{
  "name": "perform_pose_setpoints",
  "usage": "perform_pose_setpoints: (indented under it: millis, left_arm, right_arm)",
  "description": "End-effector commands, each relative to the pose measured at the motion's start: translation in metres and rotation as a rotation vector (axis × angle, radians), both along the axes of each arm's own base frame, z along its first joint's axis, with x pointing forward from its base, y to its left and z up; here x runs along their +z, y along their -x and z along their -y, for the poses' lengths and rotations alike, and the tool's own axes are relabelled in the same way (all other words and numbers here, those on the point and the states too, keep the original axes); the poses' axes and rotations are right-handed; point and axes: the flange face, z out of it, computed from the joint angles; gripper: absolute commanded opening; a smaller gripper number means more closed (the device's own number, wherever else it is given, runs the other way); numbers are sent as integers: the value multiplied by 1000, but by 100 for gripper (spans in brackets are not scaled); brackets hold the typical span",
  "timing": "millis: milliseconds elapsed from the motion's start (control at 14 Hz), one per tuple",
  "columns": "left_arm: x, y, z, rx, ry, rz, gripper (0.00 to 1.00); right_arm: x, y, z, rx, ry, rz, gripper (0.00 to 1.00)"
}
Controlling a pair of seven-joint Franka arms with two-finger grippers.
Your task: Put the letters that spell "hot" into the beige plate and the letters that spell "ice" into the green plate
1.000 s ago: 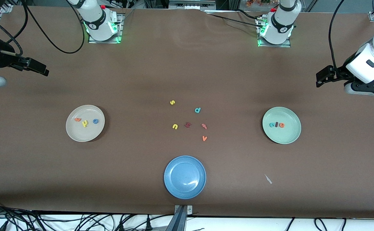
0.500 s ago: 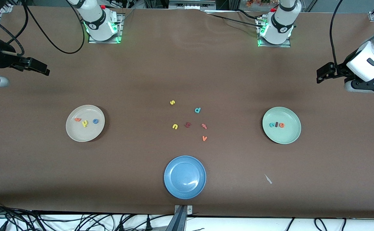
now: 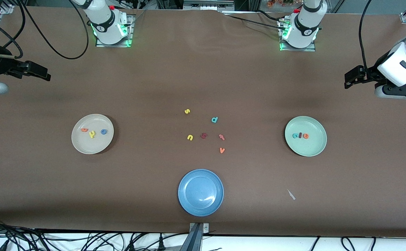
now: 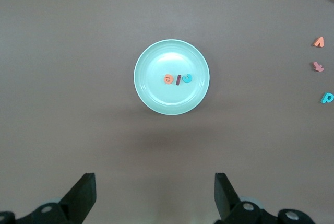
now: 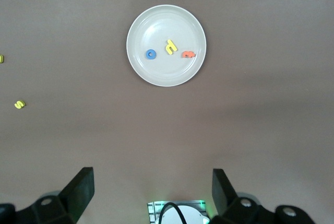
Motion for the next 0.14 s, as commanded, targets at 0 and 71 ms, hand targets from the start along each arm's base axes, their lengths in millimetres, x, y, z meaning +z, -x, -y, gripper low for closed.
perform_pose_setpoints:
  millis: [0, 71]
  left_arm:
    - [7, 3, 2, -8, 23, -4, 100]
    - [8, 3, 3, -9, 23, -3, 100]
  right_arm:
    - [6, -3, 1, 14, -10, -7, 100]
    - [6, -3, 2, 14, -8, -7, 100]
